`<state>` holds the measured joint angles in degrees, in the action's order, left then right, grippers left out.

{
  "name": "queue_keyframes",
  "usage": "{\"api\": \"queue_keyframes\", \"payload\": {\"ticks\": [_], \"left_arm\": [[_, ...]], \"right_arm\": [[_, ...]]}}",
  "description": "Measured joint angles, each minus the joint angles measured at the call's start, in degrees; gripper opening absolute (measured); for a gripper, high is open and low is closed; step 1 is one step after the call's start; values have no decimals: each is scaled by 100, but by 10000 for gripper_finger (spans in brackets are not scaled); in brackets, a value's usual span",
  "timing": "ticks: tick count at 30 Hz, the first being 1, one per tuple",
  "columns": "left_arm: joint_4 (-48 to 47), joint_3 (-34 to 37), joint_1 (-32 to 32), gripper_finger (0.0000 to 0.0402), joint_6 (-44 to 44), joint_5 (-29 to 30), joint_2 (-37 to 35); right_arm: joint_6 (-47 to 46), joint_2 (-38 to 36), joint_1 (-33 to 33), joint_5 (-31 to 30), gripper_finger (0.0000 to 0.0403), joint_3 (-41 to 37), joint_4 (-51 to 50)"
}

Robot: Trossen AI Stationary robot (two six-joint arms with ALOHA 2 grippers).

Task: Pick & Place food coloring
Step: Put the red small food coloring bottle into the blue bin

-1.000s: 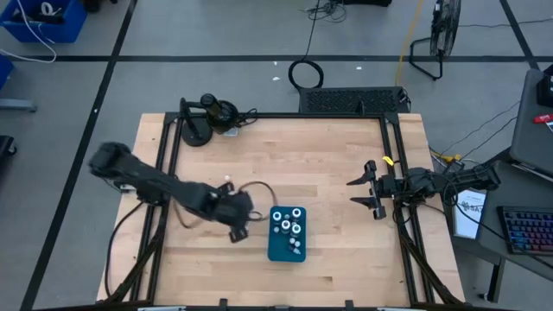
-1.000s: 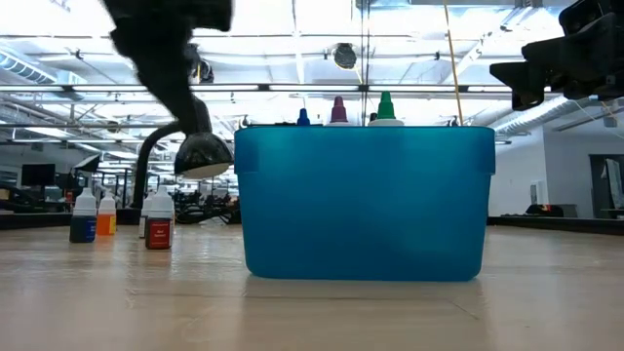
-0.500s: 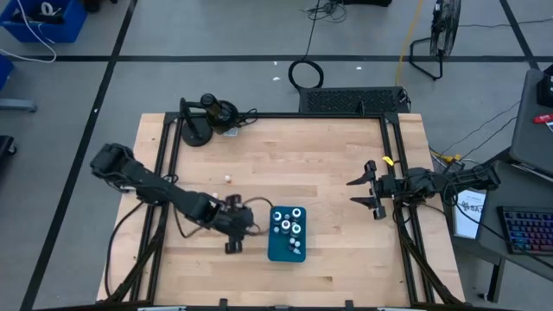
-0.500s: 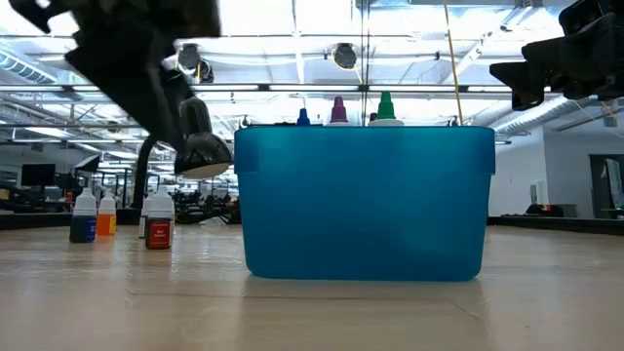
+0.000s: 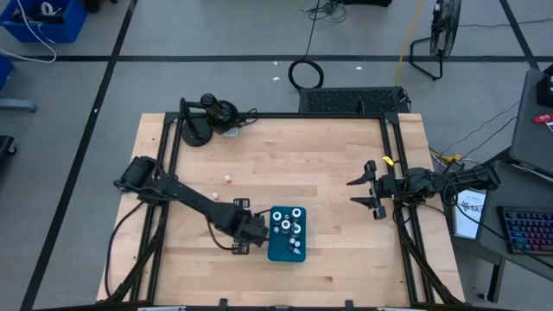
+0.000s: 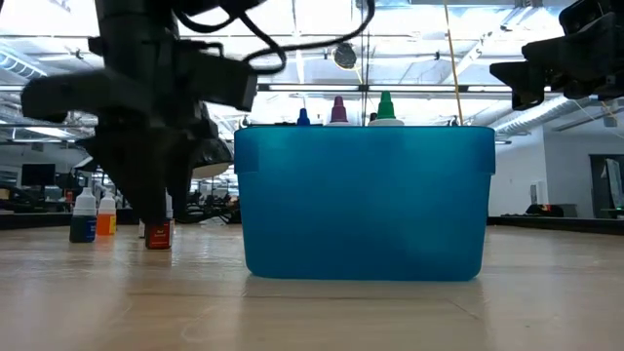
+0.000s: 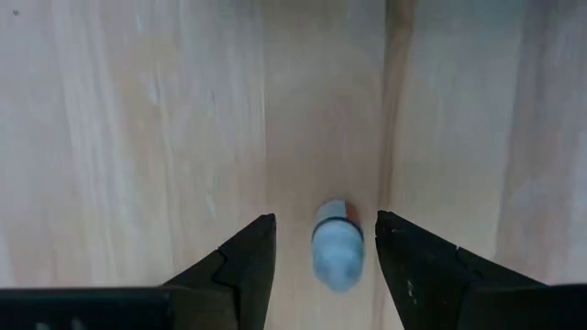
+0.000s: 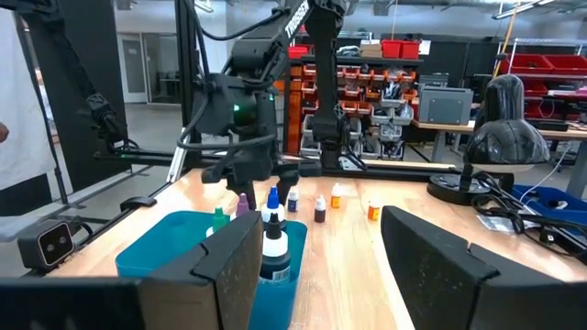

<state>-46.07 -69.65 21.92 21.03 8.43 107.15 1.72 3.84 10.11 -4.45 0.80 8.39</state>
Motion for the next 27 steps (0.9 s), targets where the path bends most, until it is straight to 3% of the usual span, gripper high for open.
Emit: {"api": "queue_keyframes", "payload": {"ticks": [18,27], "left_arm": [[18,2,-56,187,110,-70,57],[16,2,-56,110,75,-97,57]], "right_arm": [[-1,0,0,0,212,7,-3],[1,0,0,0,212,7,-3]]}}
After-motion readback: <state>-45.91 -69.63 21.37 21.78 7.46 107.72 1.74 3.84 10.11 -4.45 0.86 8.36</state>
